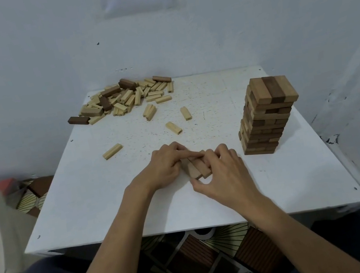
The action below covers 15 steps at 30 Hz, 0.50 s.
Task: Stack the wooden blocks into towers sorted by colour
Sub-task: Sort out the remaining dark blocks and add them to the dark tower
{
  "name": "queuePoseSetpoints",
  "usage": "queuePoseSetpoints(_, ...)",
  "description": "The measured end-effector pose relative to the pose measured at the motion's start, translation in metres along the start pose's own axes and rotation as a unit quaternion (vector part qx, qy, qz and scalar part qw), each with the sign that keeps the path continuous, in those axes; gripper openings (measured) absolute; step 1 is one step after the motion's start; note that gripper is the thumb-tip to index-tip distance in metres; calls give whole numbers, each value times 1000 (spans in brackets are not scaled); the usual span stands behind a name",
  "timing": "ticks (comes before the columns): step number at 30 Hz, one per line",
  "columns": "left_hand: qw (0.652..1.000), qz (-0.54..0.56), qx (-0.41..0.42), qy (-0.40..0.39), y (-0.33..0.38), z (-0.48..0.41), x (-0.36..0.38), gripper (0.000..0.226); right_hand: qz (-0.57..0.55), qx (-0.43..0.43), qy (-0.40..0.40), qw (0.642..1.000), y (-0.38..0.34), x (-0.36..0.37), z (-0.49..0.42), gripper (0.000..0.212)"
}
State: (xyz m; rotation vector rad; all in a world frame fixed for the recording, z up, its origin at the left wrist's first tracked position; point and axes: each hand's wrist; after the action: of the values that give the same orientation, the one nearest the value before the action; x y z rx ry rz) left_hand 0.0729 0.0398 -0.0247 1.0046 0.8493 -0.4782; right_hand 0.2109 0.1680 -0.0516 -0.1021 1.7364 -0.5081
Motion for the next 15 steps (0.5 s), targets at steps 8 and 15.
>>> queuePoseSetpoints(8, 999, 29, -5, 21, -5, 14, 5, 50, -66, -81, -119, 987, 24, -18, -11, 29)
queuePoseSetpoints(15, 998, 49, 9, 42, -6, 15, 7, 53, -106, -113, -200, 967, 32, -31, -20, 28)
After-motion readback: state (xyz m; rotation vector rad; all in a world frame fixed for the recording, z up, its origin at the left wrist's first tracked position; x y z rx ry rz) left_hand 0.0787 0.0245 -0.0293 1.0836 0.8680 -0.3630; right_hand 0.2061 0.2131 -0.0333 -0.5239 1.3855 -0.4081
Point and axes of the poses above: each hand's wrist, its own z-axis away from the middle knuckle, its own x-axis out of the palm, y = z × x, and after that the axes turned 12 degrees about -y, right-handed
